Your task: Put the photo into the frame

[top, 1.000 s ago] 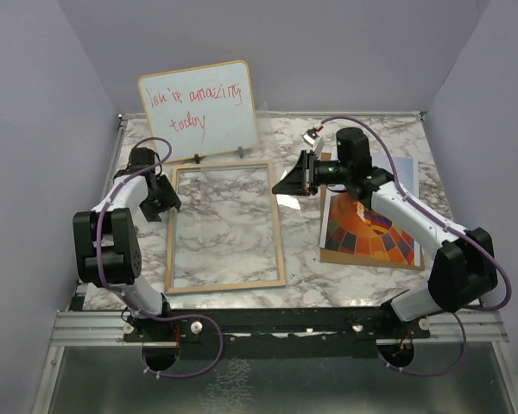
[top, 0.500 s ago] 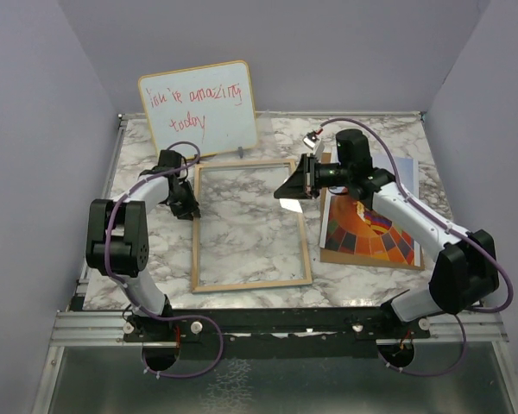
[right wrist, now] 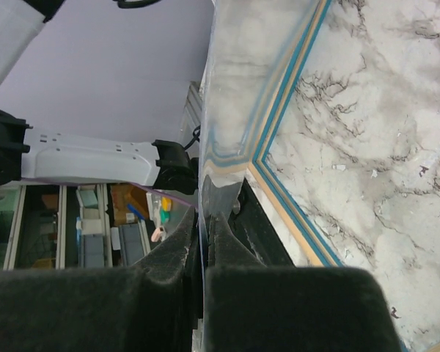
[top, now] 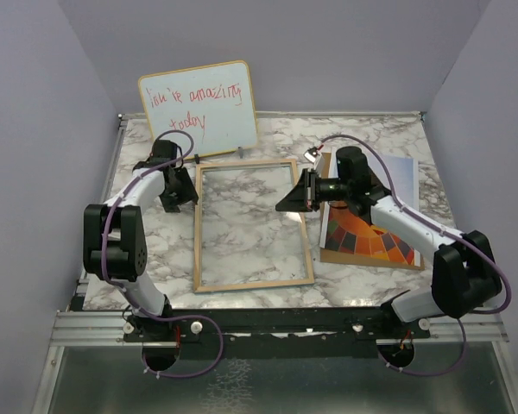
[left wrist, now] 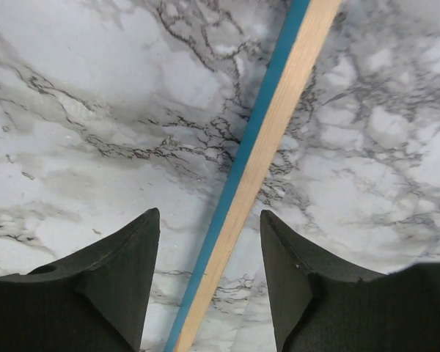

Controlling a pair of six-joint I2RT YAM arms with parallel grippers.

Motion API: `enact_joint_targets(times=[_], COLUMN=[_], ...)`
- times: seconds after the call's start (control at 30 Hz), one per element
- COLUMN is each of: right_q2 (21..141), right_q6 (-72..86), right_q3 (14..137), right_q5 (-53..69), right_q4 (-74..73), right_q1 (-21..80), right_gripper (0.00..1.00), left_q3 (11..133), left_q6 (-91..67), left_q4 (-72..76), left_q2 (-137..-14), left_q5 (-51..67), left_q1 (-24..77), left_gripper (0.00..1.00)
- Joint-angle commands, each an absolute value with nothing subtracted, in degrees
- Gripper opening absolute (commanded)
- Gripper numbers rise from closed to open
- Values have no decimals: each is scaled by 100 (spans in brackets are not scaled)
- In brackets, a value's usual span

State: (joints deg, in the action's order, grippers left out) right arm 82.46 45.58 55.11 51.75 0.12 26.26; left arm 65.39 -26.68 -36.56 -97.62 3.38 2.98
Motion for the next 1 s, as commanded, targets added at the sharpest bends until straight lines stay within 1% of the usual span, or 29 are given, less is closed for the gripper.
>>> enact_joint_targets(times=[0.0,0.13,0.3,0.53,0.6,0.73,0.97], right_q2=[8224,8329,8244,8398,8461,8561,8687], right_q6=[4875,4910,5054,4839,4822,4825,4792], right_q3=[5300,5165,4987,5056,5062,5051,5066], right_q5=[5298,5247,5220,5058,4968,4937,5003], right_q4=[1260,1435,1872,1597,1548,1625,1740], right_q1=[2630,2629,2628,2630,2628,2628,2628], right_gripper=[1,1,1,1,1,1,1], left_q3=[6916,6963,6882,6778,6748,6653,6549], left_q6=[-2617,-2639,-2630,-2602,-2602,-2618,-2611], left_q4=[-3848,-3894,-3885,-3806,-3749,-3618,-3480], left_q2=[-9360,-9379,-9494,-9678,-9750,-9879,-10063], left_q5=[80,-111,-13,-2,181,449,586], left_q1=[239,190,176,176,176,176,176], left_gripper=[56,54,54,53,53,53,53])
